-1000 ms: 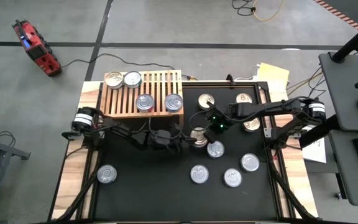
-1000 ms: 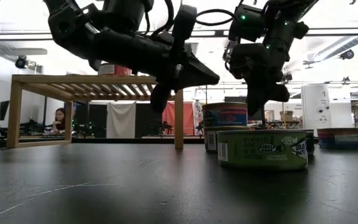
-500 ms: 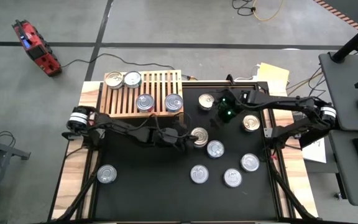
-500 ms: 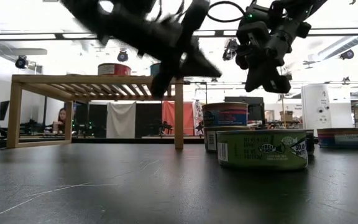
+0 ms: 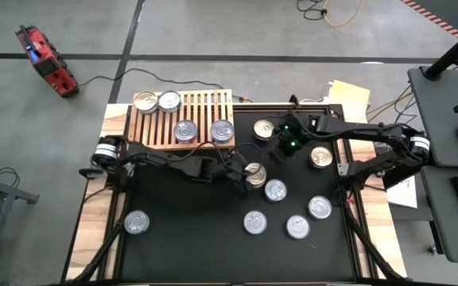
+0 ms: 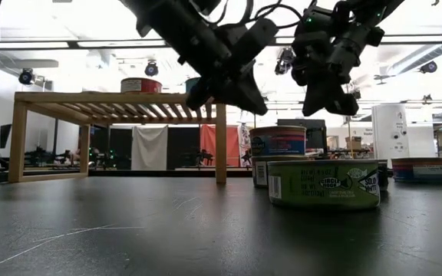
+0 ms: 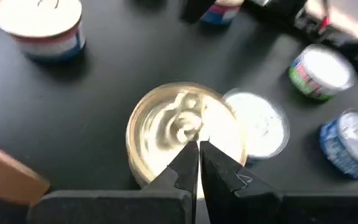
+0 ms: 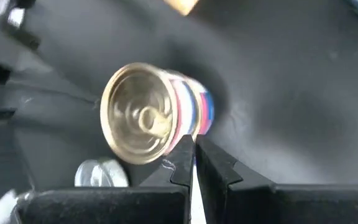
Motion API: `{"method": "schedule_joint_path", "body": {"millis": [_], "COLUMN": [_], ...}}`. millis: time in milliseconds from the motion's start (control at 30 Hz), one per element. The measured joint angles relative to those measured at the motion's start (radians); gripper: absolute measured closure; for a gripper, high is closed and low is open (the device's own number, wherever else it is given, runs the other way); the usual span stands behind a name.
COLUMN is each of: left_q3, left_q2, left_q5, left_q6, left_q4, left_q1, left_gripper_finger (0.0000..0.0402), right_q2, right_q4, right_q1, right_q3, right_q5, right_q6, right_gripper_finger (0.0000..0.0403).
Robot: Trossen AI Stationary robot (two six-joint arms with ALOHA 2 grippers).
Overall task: Stack canned seafood by type on shelf
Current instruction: Put the blue pink tuna can on the shelf
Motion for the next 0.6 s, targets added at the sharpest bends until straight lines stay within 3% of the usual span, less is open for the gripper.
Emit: {"method": "schedule_joint_path", "body": {"millis": [200, 600], "left_q3": [-0.038, -0.074], "left_q2": [-0.002, 0.000], "left_q5": [0.003, 0.003], "left_q6": [-0.004, -0.008], "left_q4": [0.089, 0.128], "left_q1": [-0.002, -0.004], "left_gripper_finger": [0.0401, 0.0401], "right_q2": [-0.005, -0.005], "right_q4": [0.206, 0.496], "right_q1": [0.000, 0.000], "right_q3": [-0.095, -0.304], "right_q5": [-0.121, -0.168], "right_q6": [0.130, 0.320], "right_gripper_finger": [0.0393, 0.0362]}}
